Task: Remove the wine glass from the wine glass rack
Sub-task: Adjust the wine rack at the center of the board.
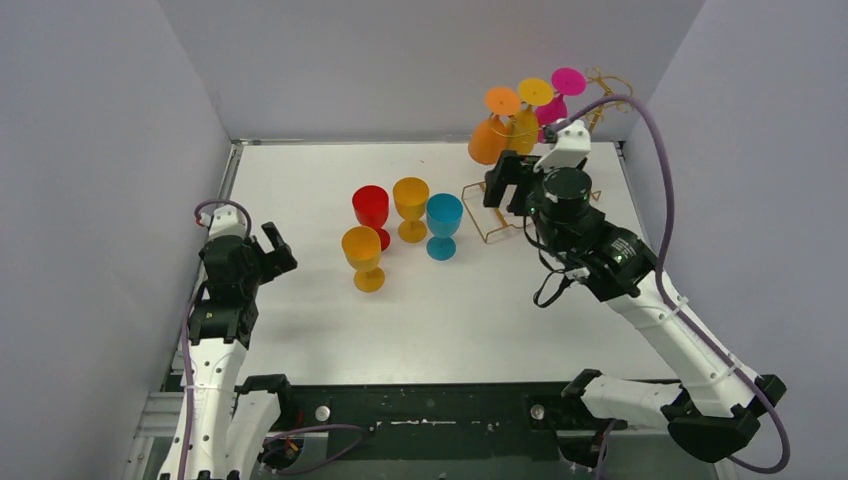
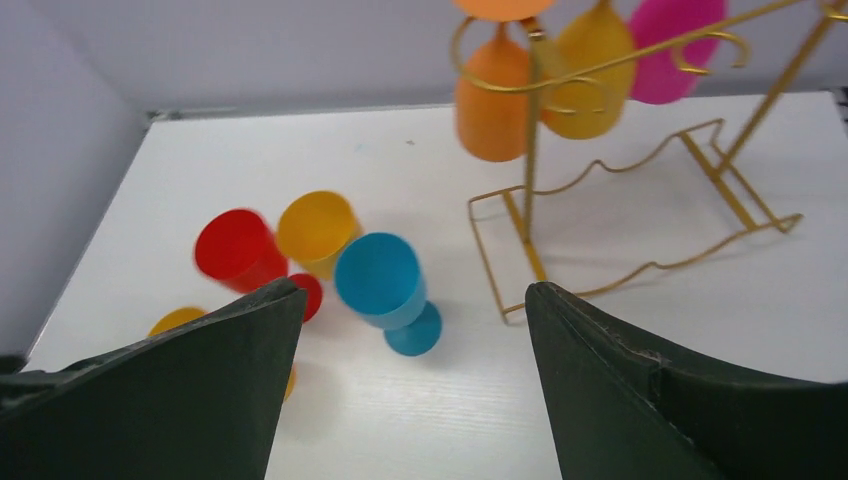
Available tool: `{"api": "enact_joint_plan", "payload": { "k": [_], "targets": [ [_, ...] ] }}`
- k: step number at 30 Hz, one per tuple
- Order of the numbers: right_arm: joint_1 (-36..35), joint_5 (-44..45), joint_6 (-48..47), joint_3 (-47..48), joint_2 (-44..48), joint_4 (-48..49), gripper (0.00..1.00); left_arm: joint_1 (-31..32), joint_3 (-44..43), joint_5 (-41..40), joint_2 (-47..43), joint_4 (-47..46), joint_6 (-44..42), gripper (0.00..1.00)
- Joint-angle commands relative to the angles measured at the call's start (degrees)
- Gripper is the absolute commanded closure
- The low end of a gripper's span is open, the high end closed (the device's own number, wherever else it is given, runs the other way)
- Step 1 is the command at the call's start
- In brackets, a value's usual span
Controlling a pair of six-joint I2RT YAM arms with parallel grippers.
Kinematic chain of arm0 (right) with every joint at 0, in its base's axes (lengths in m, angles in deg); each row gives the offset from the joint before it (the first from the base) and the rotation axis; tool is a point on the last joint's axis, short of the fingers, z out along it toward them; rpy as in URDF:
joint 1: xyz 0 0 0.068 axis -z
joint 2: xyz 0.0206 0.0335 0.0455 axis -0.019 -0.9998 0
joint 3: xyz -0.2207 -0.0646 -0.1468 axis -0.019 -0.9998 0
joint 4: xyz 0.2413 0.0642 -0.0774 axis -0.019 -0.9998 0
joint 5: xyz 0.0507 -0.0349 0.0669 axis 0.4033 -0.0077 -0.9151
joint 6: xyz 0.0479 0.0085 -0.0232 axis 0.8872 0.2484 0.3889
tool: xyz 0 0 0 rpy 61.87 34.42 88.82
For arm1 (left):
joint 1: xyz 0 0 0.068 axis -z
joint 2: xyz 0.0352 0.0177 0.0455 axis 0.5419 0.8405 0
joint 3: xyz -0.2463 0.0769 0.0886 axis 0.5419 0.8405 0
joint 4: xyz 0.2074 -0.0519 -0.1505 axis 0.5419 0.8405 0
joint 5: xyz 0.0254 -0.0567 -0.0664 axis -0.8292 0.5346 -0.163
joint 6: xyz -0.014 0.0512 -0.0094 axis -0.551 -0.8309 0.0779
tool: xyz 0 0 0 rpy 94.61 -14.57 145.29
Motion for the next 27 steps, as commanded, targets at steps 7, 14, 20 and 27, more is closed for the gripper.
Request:
{"api": "enact_joint_plan", "payload": {
  "k": [7, 14, 20, 27],
  "targets": [
    [27.99, -16.94, 12.3, 2.37, -5.46, 1.24, 0.14, -0.12, 0.37, 3.89, 1.06, -4.0, -1.36, 0.03],
    [30.46, -18.4, 18.59, 5.65, -11.4, 5.8, 0.1, -0.19, 0.39, 5.47, 2.1, -4.15, -1.53, 0.03],
    [30.35, -18.21, 20.83, 6.43, -14.91, 8.57, 0.1, -0.13, 0.53, 6.18, 2.24, -4.32, -1.63, 0.03],
    [30.16, -17.65, 21.15, 8.15, -19.31, 7.83, 0.1, -0.14, 0.48, 6.38, 2.32, -4.4, -1.71, 0.03]
  ]
}}
